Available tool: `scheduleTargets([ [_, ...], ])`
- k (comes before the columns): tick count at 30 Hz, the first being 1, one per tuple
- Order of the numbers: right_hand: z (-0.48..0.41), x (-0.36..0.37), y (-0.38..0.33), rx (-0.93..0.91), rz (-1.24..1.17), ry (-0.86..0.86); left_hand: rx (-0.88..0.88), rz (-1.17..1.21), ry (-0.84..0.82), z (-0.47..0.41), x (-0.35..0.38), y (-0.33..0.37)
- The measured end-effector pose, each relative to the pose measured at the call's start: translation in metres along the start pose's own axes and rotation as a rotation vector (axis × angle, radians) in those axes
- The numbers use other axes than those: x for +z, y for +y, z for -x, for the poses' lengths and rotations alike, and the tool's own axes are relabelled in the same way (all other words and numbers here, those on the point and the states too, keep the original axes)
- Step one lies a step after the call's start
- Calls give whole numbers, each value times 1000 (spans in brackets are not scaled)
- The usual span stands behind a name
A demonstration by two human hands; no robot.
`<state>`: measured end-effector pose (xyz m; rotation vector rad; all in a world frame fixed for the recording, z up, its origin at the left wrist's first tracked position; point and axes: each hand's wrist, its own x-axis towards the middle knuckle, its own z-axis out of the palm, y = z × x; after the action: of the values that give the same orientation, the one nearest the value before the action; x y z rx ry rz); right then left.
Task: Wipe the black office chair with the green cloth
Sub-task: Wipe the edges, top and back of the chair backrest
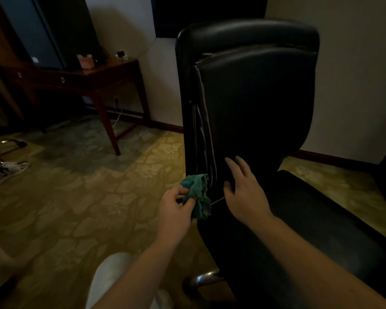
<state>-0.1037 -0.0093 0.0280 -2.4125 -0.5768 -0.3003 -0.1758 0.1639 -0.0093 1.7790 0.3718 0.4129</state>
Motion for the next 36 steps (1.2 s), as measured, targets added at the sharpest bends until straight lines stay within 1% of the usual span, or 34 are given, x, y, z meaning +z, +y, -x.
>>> scheduleTargets([
  [4, -17, -13, -13, -124, 7, 69, 68, -14, 47, -10, -4, 18],
  [6, -20, -15, -13, -137, -10, 58, 96, 0, 65, -19, -7, 28],
  [9, -21, -14, -12, -153, -22, 31, 140, 52, 32, -37, -12, 46],
  [12, -22, -13, -10, -148, -52, -4, 185, 56, -4, -54, -17, 63],
  [15, -23, -13, -10, -146, -86, -31, 205, 68, 7, -68, -18, 80],
  [17, -25, -14, -10, -127, -93, -37, 200, 62, -20, -77, -17, 90],
  [20, -30, -16, -10, -90, -129, -56, 146, 43, -98, -86, -14, 98],
  [23, -34, -15, -10, -43, -204, -55, 163, 5, -107, -91, -11, 99],
  [27, -30, -15, -22, 11, -290, -13, 179, -6, -64, -88, -7, 103],
  [29, -23, -16, -32, -16, -325, 9, 186, -21, -34, -85, -4, 101],
  [32, -16, -13, -46, -56, -272, 31, 191, -21, 9, -80, 0, 94],
  [34, -16, -7, -52, -23, -242, 83, 180, -9, 41, -76, 1, 91],
  [36, -17, -3, -55, 15, -277, 132, 185, -7, 94, -70, 3, 90],
])
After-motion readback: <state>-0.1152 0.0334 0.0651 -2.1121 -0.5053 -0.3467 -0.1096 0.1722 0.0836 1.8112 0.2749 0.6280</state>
